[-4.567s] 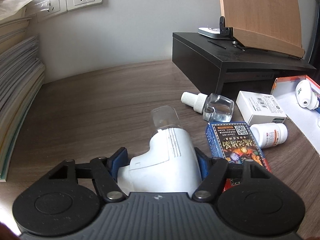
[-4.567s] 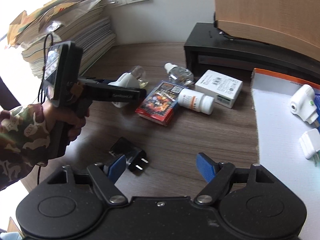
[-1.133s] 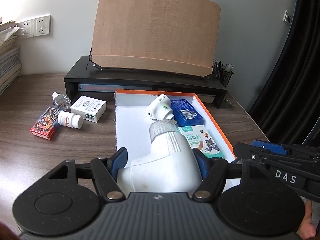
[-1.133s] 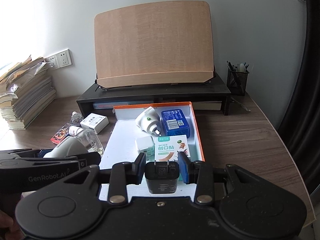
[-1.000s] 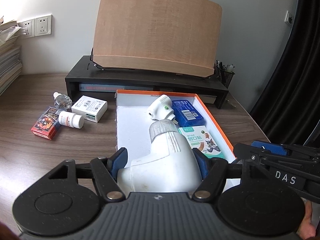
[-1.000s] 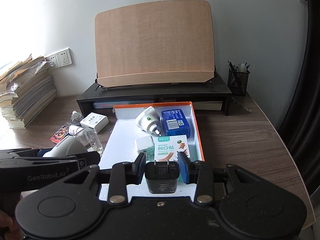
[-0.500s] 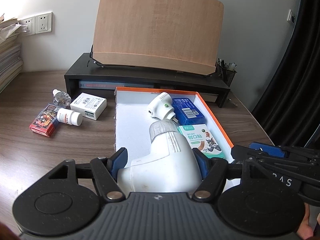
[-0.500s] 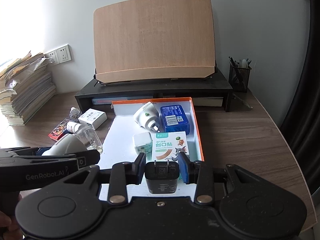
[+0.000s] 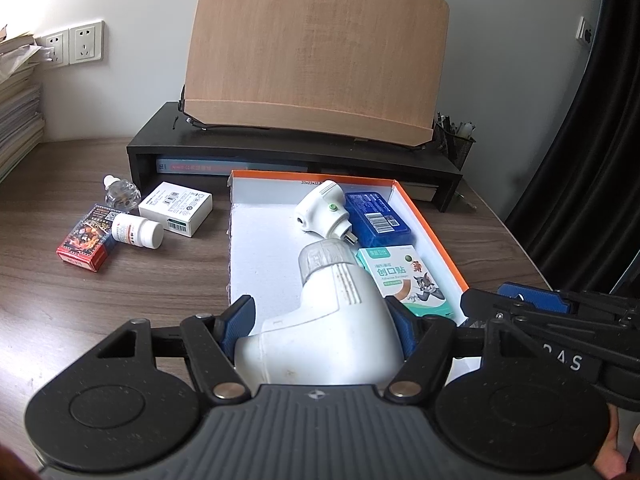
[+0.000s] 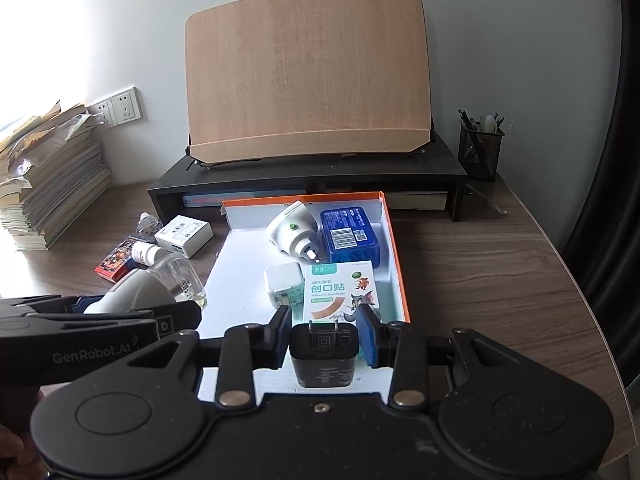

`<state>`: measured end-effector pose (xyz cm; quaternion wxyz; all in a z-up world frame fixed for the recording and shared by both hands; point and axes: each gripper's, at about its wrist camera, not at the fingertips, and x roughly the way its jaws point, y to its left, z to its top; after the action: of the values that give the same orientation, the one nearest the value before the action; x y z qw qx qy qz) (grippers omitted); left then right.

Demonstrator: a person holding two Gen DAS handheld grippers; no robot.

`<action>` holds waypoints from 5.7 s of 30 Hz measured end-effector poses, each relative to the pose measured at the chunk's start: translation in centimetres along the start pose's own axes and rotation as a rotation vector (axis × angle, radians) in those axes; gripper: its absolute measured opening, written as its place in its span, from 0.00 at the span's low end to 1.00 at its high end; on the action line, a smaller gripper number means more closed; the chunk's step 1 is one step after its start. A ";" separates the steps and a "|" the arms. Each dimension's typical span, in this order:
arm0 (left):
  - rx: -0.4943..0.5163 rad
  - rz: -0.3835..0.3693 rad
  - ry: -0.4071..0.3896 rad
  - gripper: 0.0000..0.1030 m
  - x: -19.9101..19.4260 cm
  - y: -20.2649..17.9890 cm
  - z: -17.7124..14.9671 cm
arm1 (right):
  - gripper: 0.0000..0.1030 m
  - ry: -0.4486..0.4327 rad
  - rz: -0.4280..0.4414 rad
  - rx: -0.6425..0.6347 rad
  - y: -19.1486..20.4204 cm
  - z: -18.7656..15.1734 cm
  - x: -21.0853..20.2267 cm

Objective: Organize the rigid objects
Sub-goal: 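Lower the repeller and black charger into the box with both grippers, then open the left gripper to release the repeller while the right gripper releases the black charger, then withdraw both open grippers from the box toward the scattered items, then grasp the red card box with the left gripper while the right gripper grasps the white power adapter box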

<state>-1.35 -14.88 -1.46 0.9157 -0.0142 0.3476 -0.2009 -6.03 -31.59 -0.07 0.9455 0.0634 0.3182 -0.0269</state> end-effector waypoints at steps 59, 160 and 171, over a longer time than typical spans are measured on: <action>0.016 -0.009 0.020 0.69 1.1 -0.2 0.1 | 0.43 0.023 -0.005 0.003 -0.2 0.0 1.3; -0.217 0.242 0.004 0.81 -3.4 17.6 2.7 | 0.76 -0.001 0.117 -0.098 13.6 2.5 3.9; -0.174 0.191 0.026 0.82 -1.7 20.8 3.7 | 0.77 0.006 0.047 -0.080 16.7 2.6 5.0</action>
<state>7.36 4.39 -1.02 0.9215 -0.0578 0.3752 -0.0823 1.03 -15.48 0.72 0.9466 0.0332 0.3205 0.0080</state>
